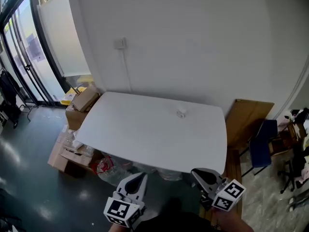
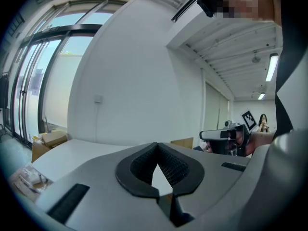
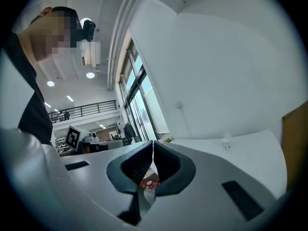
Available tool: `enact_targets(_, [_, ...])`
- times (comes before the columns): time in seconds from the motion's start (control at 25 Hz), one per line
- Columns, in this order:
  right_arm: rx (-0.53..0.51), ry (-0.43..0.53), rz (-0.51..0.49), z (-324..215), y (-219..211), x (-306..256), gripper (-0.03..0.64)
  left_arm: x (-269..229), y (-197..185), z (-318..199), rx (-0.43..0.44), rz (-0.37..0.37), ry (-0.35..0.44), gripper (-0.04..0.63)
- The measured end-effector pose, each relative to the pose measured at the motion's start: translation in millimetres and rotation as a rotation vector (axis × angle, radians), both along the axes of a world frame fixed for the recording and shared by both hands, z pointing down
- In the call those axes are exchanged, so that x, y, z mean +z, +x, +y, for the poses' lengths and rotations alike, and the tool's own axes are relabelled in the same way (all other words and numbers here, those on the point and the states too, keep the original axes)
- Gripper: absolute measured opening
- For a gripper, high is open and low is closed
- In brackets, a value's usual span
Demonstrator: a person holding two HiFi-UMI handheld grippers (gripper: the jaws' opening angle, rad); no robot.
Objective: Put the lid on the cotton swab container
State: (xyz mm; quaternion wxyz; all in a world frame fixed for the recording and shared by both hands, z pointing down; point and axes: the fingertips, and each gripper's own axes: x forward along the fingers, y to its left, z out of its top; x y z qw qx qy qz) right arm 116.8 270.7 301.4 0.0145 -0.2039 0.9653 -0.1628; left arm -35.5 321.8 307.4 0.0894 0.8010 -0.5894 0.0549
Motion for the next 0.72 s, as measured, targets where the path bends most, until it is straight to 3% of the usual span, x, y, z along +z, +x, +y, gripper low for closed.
enact_targets(0.4, [0.046,-0.062,0.022,-77,42,22,0.017,12,43,-87,0.053,0.025,-0.029,0.003])
enact_targets(0.72, [0.08,-0.068,0.034,-118,41,25,0.017,18,34,-132,0.063,0.055,-0.027,0.003])
